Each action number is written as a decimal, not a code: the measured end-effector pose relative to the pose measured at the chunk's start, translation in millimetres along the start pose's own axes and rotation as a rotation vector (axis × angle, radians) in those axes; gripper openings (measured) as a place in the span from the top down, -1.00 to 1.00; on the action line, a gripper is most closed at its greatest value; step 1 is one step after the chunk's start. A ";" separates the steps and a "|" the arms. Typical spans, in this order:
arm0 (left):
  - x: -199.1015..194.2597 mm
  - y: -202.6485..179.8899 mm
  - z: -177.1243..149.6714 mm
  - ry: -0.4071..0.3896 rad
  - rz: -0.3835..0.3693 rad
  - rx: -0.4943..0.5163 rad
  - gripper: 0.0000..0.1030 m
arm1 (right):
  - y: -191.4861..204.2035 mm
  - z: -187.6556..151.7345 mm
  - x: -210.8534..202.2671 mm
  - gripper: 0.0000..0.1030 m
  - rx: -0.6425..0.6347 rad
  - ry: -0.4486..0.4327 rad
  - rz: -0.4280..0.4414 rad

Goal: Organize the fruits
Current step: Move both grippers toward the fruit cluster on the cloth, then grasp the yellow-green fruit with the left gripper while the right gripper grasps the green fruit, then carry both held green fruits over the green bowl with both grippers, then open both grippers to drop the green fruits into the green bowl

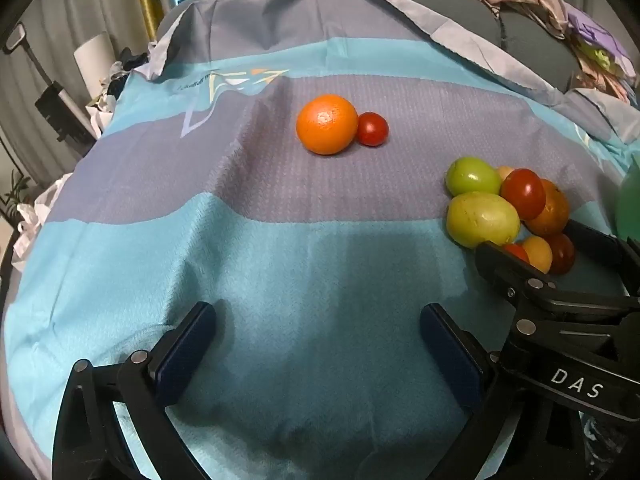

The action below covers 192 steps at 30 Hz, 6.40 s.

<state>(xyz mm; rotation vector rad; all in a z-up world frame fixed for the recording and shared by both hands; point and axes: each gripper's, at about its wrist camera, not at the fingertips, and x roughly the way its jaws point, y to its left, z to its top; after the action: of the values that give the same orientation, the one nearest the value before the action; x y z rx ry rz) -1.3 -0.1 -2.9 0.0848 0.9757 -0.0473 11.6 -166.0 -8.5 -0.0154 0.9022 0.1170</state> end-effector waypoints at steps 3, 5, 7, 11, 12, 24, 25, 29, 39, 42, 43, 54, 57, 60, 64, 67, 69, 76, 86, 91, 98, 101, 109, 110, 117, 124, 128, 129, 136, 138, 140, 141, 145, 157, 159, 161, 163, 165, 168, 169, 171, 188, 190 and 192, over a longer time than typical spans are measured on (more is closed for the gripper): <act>-0.6 1.6 2.5 0.009 -0.001 0.002 -0.98 | 0.5 1.4 2.3 -0.93 -0.001 0.001 -0.001; -0.6 1.5 2.1 0.010 0.000 0.003 -0.98 | 2.9 5.0 -0.5 -0.93 -0.002 0.004 -0.003; -0.8 1.0 2.0 0.012 0.001 0.005 -0.98 | 4.1 5.7 -1.2 -0.93 -0.003 0.006 -0.004; -1.2 -0.1 0.6 0.016 0.003 0.007 -0.96 | 4.0 3.7 1.4 -0.94 0.001 0.023 -0.013; -1.6 0.4 0.7 0.017 0.004 0.005 -0.94 | 4.9 4.1 2.0 -0.94 0.006 0.029 -0.018; -33.2 3.9 5.8 0.015 -0.118 -0.013 -0.79 | 0.3 11.4 -27.0 -0.77 0.048 0.081 0.078; -37.4 3.5 6.7 0.002 -0.118 -0.010 -0.79 | 0.7 12.7 -33.6 -0.77 0.034 0.066 0.076; -47.9 3.1 10.8 -0.033 -0.130 -0.008 -0.79 | 6.2 9.4 -62.6 -0.77 -0.014 -0.021 0.012; -53.2 9.0 14.6 -0.027 -0.195 -0.044 -0.59 | -2.4 21.4 -86.3 -0.49 0.013 -0.102 -0.006; -53.5 10.5 14.5 -0.020 -0.209 -0.057 -0.48 | -2.4 20.9 -86.9 -0.38 0.017 -0.095 -0.009; -53.7 11.0 14.7 -0.019 -0.218 -0.063 -0.48 | -2.1 20.2 -86.9 -0.37 0.016 -0.095 -0.002; -55.0 31.3 26.2 0.005 -0.323 -0.158 -0.30 | -21.6 27.5 -92.9 -0.26 0.130 -0.037 0.101; -48.6 38.3 29.9 0.037 -0.377 -0.208 -0.20 | -29.6 32.6 -87.9 -0.26 0.178 0.016 0.132; -41.0 41.0 32.6 0.072 -0.393 -0.227 -0.15 | -31.5 40.0 -82.8 -0.24 0.199 0.053 0.165; -40.7 37.8 36.3 0.071 -0.415 -0.234 -0.08 | -28.7 52.6 -67.0 0.02 0.202 0.120 0.200; -34.2 24.1 38.1 0.100 -0.458 -0.214 -0.08 | -29.6 60.7 -52.3 0.03 0.190 0.158 0.210; -28.8 12.0 39.7 0.122 -0.466 -0.189 -0.08 | -31.3 64.3 -43.6 0.03 0.179 0.177 0.165; -14.9 -2.1 49.0 0.156 -0.508 -0.194 -0.08 | -23.4 86.1 -19.9 0.03 0.092 0.240 0.161; 9.7 -8.0 37.6 0.209 -0.519 -0.223 -0.08 | 2.5 90.3 12.2 0.03 -0.014 0.295 0.203; 13.0 -6.8 36.6 0.188 -0.541 -0.240 0.12 | 9.4 88.0 23.0 0.08 -0.032 0.325 0.205; 8.8 6.3 36.9 0.203 -0.493 -0.269 0.14 | 18.1 86.0 35.8 0.08 -0.072 0.337 0.142; 5.6 10.4 37.5 0.197 -0.489 -0.277 0.14 | 21.7 84.3 41.6 0.09 -0.095 0.345 0.115; -1.8 17.1 38.0 0.168 -0.437 -0.271 0.14 | 24.0 84.0 52.2 0.26 -0.104 0.329 0.098; -1.9 19.8 37.2 0.172 -0.442 -0.278 0.14 | 24.2 84.0 52.0 0.26 -0.103 0.327 0.096; -5.6 23.0 38.4 0.151 -0.436 -0.279 0.14 | 22.2 83.3 49.3 0.31 -0.085 0.292 0.103; -17.5 21.6 36.8 0.121 -0.424 -0.252 0.14 | 7.3 85.6 23.8 0.31 0.002 0.224 0.143; -29.3 16.0 38.8 0.090 -0.429 -0.232 0.14 | -4.7 82.7 -8.8 0.31 0.042 0.169 0.169; -33.2 14.2 38.7 0.079 -0.426 -0.222 0.14 | -8.2 80.7 -17.5 0.31 0.054 0.155 0.175; -54.4 -12.1 42.2 0.040 -0.468 -0.144 0.14 | -42.7 58.6 -73.5 0.31 0.166 0.060 0.185; -60.6 -24.3 44.0 0.021 -0.464 -0.101 0.14 | -60.4 48.7 -89.0 0.31 0.207 0.028 0.163; -66.7 -37.8 45.1 0.013 -0.466 -0.073 0.14 | -77.2 42.2 -100.6 0.31 0.252 0.000 0.158; -67.7 -45.1 47.3 0.012 -0.473 -0.061 0.14 | -87.5 38.9 -107.1 0.31 0.286 -0.019 0.160; -73.9 -77.0 54.8 -0.002 -0.490 -0.013 0.14 | -118.6 31.8 -125.2 0.31 0.346 -0.075 0.099; -90.6 -179.9 80.7 -0.031 -0.631 0.113 0.14 | -205.0 9.3 -154.6 0.30 0.499 -0.133 -0.093; -89.7 -192.1 79.3 -0.019 -0.645 0.133 0.14 | -215.1 5.7 -155.3 0.30 0.520 -0.130 -0.111; -87.7 -205.1 76.0 -0.009 -0.655 0.157 0.14 | -222.3 1.4 -154.5 0.30 0.535 -0.119 -0.143; -85.9 -212.9 74.5 -0.006 -0.655 0.168 0.15 | -228.5 -1.7 -152.9 0.30 0.546 -0.106 -0.170; -82.7 -219.7 73.1 0.006 -0.661 0.172 0.15 | -235.6 -5.3 -151.8 0.30 0.562 -0.101 -0.173; -78.9 -226.1 68.2 0.021 -0.663 0.187 0.15 | -243.8 -8.2 -148.2 0.30 0.587 -0.086 -0.166; -77.6 -228.5 65.9 0.026 -0.661 0.194 0.15 | -244.3 -9.0 -147.5 0.30 0.587 -0.081 -0.169; -75.5 -233.0 62.5 0.036 -0.660 0.204 0.15 | -245.4 -9.8 -145.3 0.30 0.591 -0.070 -0.170; -84.6 -227.1 60.2 0.036 -0.706 0.187 0.12 | -249.4 -12.4 -144.0 -0.11 0.629 -0.056 -0.143; -89.3 -215.8 61.2 0.024 -0.700 0.172 0.04 | -244.9 -10.9 -147.4 -0.16 0.617 -0.072 -0.144; -93.7 -200.4 63.1 0.010 -0.693 0.150 -0.04 | -241.0 -9.5 -149.2 -0.15 0.610 -0.080 -0.145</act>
<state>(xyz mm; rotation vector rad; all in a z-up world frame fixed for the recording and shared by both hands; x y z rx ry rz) -17.4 -205.2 99.8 -0.1194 0.9727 -0.7574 -61.5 -420.2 93.8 0.4868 0.8241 -0.2935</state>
